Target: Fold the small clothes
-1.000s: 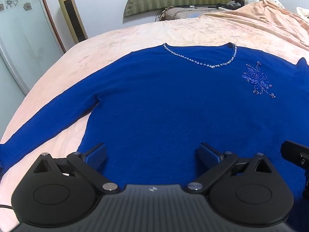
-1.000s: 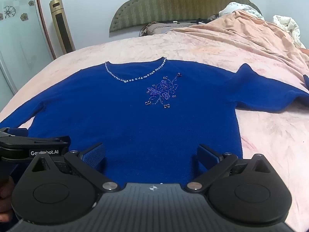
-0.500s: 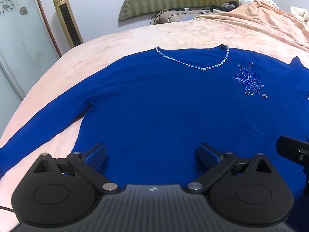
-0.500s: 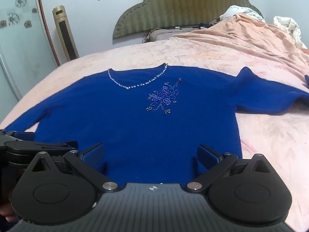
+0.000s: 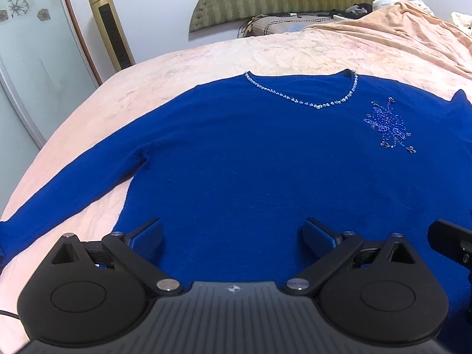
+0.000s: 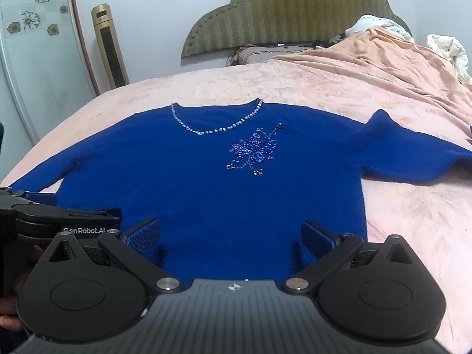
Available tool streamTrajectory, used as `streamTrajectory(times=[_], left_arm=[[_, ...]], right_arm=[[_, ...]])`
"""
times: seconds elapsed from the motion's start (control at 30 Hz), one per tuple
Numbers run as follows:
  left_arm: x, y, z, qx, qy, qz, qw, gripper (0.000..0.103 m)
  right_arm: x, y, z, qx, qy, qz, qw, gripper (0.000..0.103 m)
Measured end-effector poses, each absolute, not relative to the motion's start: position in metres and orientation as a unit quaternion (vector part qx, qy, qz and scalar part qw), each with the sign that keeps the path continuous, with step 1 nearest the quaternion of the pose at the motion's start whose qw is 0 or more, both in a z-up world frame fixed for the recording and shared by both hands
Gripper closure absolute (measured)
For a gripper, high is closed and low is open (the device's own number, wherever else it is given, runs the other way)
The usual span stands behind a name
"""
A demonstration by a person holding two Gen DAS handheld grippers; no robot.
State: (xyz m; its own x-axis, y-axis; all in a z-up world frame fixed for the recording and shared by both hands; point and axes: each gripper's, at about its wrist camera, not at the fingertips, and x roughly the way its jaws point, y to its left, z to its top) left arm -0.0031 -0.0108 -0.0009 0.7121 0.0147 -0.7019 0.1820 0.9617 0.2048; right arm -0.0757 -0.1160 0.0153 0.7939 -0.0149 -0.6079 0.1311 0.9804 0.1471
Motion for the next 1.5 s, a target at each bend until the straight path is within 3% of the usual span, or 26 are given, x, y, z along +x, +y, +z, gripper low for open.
streamTrajectory(times=[1.5], left_arm=[[-0.001, -0.067, -0.004, 0.168, 0.361, -0.084, 0.914, 0.001]], right_arm=[[-0.086, -0.183, 0.011, 0.120, 0.273, -0.075, 0.951, 0.000]])
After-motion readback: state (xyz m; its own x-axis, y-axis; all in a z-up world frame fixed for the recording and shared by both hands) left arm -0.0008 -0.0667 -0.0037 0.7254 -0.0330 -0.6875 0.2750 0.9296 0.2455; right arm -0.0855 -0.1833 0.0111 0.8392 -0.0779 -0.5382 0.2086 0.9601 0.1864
